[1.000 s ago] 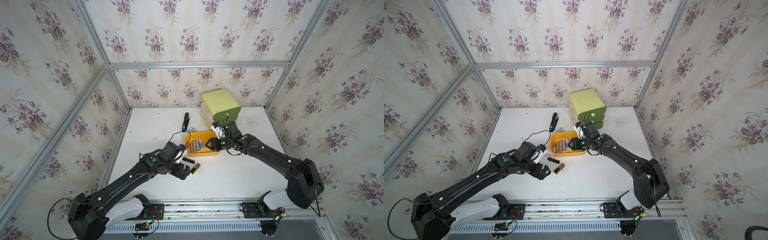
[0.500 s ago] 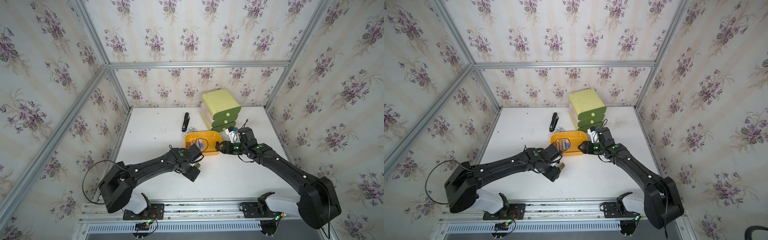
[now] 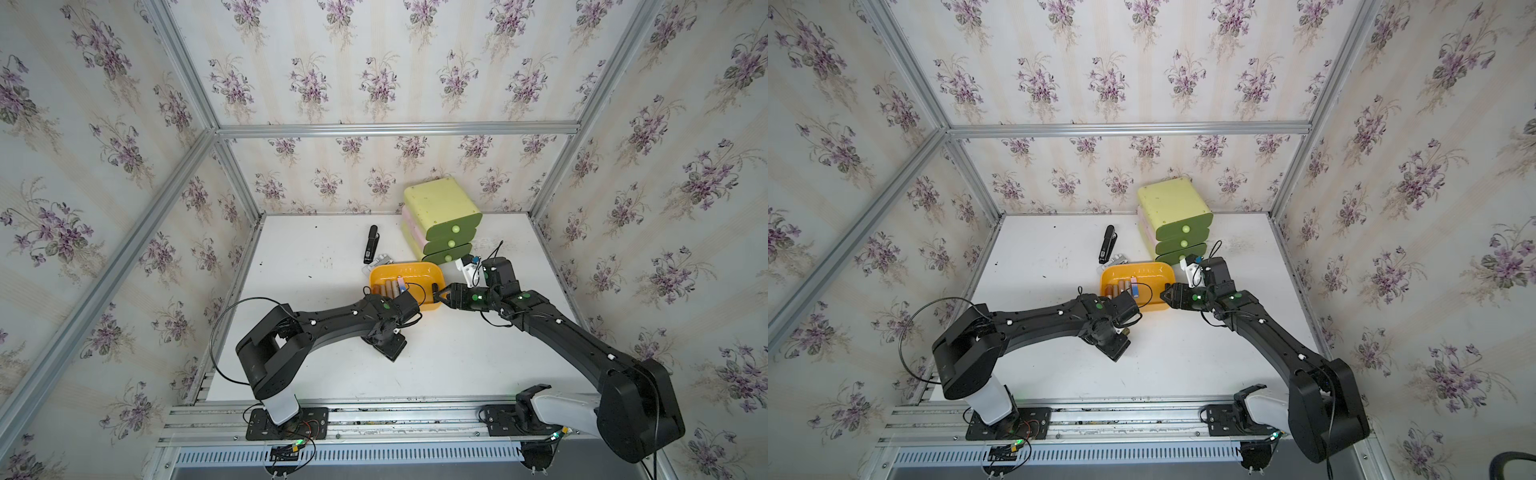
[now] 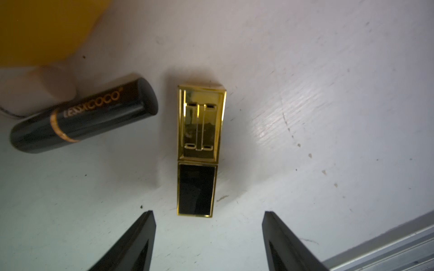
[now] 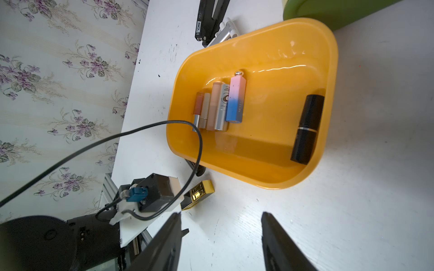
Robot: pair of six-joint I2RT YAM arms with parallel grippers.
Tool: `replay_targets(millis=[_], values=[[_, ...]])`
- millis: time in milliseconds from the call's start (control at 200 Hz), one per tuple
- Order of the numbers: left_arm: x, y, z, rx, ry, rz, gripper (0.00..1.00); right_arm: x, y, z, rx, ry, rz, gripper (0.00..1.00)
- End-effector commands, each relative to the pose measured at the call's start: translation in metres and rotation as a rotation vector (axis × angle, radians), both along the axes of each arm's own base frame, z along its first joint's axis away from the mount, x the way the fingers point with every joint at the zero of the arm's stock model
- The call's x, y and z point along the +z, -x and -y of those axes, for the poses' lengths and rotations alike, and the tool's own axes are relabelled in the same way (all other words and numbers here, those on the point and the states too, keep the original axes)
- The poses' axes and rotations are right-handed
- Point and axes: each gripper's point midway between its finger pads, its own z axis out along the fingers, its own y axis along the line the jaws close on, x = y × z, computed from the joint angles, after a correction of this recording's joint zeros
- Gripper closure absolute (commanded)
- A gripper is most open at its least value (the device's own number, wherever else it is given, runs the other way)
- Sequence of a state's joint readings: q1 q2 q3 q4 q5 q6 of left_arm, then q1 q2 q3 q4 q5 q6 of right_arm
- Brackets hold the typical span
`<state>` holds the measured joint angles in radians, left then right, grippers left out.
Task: Put the lipstick into the storage box
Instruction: Pick up the lipstick at the center of the board.
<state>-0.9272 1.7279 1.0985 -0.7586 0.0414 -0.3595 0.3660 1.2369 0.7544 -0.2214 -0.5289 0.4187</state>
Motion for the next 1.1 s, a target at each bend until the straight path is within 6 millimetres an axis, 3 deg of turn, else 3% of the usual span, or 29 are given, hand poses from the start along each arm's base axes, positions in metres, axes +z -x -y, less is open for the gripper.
replay_targets(millis=[0,569,809,894,1094], values=[[-0.004,-0.002,0.002,-0.002,-0.005,-0.002,0.31,0.004,0.000,-0.001,0.017,-0.012,0.022,0.42],[-0.025,-0.005,0.000,-0.018,-0.044,-0.035,0.56,0.007,0.001,-0.002,0.014,-0.030,0.029,0.42],[-0.028,-0.012,-0.006,-0.002,-0.058,-0.028,0.54,0.011,0.000,-0.004,0.020,-0.045,0.035,0.42],[-0.027,-0.017,-0.010,0.009,-0.070,-0.017,0.47,0.010,0.001,-0.004,0.022,-0.046,0.035,0.42],[-0.027,-0.025,-0.011,0.011,-0.073,-0.012,0.46,0.011,0.000,-0.004,0.025,-0.047,0.040,0.42]])
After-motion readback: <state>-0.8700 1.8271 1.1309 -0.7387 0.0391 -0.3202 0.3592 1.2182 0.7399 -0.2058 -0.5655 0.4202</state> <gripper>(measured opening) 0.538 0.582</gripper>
